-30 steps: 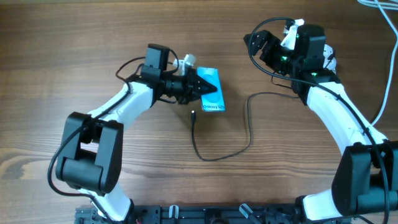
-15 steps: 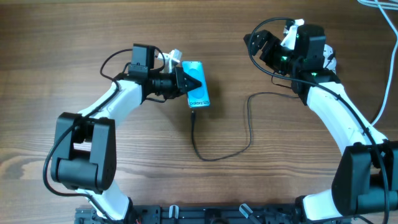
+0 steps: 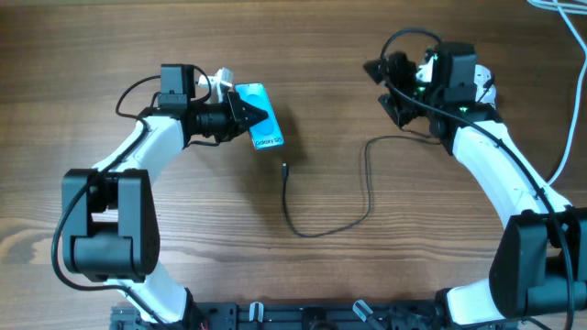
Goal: Plug charger to phone and switch on socket
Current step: 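Lower the right gripper toward the black cable's USB-C plug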
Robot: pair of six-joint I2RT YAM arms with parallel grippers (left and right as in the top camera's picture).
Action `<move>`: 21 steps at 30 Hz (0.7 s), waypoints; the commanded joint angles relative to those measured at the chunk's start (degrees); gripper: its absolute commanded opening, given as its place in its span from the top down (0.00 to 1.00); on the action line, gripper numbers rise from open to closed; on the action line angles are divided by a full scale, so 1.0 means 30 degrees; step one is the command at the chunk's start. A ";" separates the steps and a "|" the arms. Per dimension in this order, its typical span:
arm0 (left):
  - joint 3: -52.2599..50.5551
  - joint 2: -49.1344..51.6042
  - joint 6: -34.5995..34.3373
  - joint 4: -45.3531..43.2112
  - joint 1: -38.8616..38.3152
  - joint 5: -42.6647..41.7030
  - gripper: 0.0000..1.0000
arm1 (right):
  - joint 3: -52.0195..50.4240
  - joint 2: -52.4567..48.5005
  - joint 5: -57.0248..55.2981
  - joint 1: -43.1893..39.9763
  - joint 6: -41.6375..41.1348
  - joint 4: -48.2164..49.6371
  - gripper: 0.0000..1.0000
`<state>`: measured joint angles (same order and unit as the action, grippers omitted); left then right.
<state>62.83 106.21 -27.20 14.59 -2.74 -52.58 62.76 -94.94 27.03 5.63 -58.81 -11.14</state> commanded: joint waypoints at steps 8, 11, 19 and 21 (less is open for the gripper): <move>0.0124 -0.0503 0.0430 0.1217 0.1224 0.1056 0.96 | 0.0109 -0.0109 -0.0525 0.4561 0.9770 -0.4240 0.35; 0.0124 -0.0503 0.0437 0.1741 0.2288 0.1056 0.96 | 0.0109 -0.0219 -0.2798 0.7278 0.9238 -0.4510 0.27; 0.0124 -0.0503 0.0663 0.1945 0.3162 0.1071 0.96 | 0.0117 -0.2761 -0.6011 1.2539 0.7453 -0.4488 0.27; 0.0124 -0.0503 0.0663 0.1945 0.3162 0.1071 0.96 | 0.0138 -0.3738 -0.5916 1.3049 0.7380 -0.4452 0.27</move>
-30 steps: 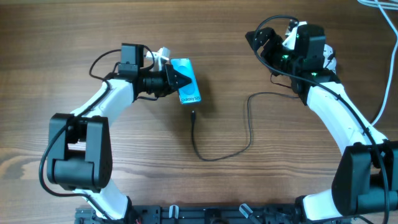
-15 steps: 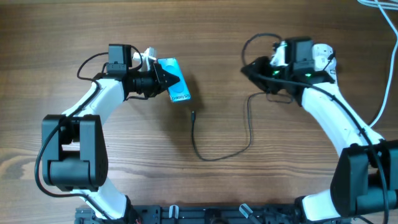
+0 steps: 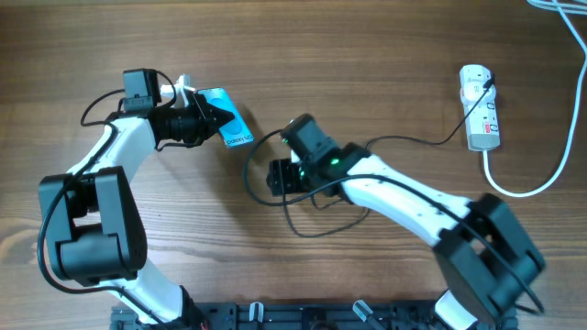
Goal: Plug charger to phone and switch on socket
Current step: 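Lower the right gripper toward the black cable's USB-C plug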
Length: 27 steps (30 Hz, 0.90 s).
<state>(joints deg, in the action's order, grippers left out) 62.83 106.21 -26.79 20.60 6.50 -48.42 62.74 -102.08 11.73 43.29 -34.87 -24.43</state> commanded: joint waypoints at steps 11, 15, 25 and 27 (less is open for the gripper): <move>0.0124 -0.0503 0.0517 -0.0044 0.0073 -0.0313 0.96 | 0.0765 -0.2688 -0.1479 0.0911 -0.0998 -0.0889 0.83; 0.0124 -0.0503 0.0510 -0.0051 0.0073 -0.0313 0.96 | 0.0765 -0.2849 -0.3024 0.1741 -0.1479 -0.1035 0.94; 0.0124 -0.0503 0.0510 -0.0044 0.0073 -0.0321 0.96 | 0.3934 -0.2849 -0.3024 -0.0321 -0.1923 -0.7089 0.95; 0.0124 -0.0503 0.0510 -0.0044 0.0073 -0.0321 0.96 | 0.3978 -0.2849 -0.1647 -0.0270 -0.1938 -0.6513 0.82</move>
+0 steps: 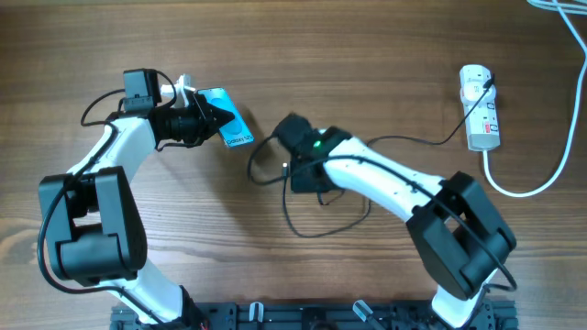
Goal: Plug charger to phone and switch on socket
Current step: 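Lower the right gripper toward the black cable's USB-C plug, then grasp the USB-C plug with the right gripper and lift it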
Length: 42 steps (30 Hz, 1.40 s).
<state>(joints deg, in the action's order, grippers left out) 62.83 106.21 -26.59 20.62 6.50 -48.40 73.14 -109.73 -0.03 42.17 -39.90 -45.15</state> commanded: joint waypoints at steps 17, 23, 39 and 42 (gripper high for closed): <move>0.0124 -0.0503 0.0444 0.0080 0.0073 -0.0328 0.96 | 0.1282 -0.2069 -0.3388 0.2404 -0.1821 -0.1071 0.35; 0.0124 -0.0503 0.0444 0.0080 0.0066 -0.0328 0.96 | 0.2273 -0.2069 -0.2783 0.1042 -0.1603 -0.3628 0.37; 0.0124 -0.0503 0.0444 0.0080 0.0073 -0.0328 0.96 | 0.2259 -0.2069 -0.0634 0.1005 -0.2783 -0.1013 0.66; 0.0124 -0.0503 0.0444 0.0080 0.0073 -0.0328 0.96 | 0.2208 -0.2076 -0.0758 0.1005 -0.2761 -0.0772 0.67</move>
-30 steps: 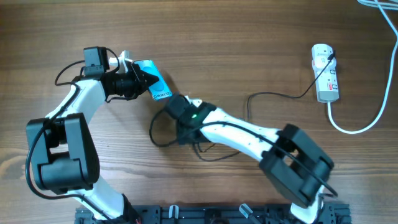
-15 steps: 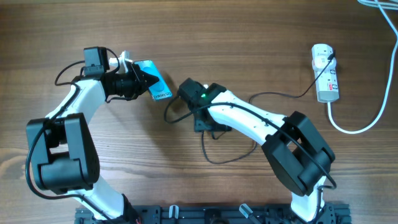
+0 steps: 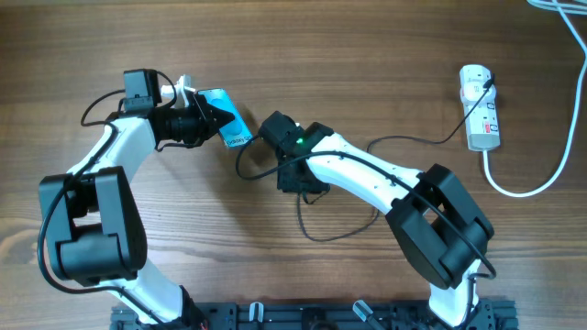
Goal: Plug charger to phone and switch on socket
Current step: 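Grasp the USB-C plug with the right gripper and lift it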
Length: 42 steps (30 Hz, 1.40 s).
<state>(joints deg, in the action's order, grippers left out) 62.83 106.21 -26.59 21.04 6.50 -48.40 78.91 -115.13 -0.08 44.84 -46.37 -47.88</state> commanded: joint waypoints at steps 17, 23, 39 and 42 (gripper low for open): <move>0.0124 -0.0503 0.0444 -0.0058 0.0073 -0.0328 0.96 | 0.0109 -0.1843 -0.1100 0.0532 -0.1107 0.0306 0.79; 0.0124 -0.0503 0.0452 -0.0197 0.0073 -0.0313 0.96 | 0.0109 -0.1843 -0.1035 0.0525 -0.1020 0.0080 0.92; 0.0124 -0.0503 0.0452 -0.0189 0.0073 -0.0321 0.96 | 0.0109 -0.1843 -0.0809 0.0029 -0.0539 0.0750 0.90; 0.0124 -0.0503 0.0459 -0.0204 0.0066 -0.0313 0.96 | 0.0109 -0.1843 -0.0175 0.0029 0.0255 0.0670 0.91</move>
<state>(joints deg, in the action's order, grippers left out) 62.83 106.21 -26.59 20.80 6.50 -48.40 79.33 -117.97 -2.96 45.19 -48.53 -46.06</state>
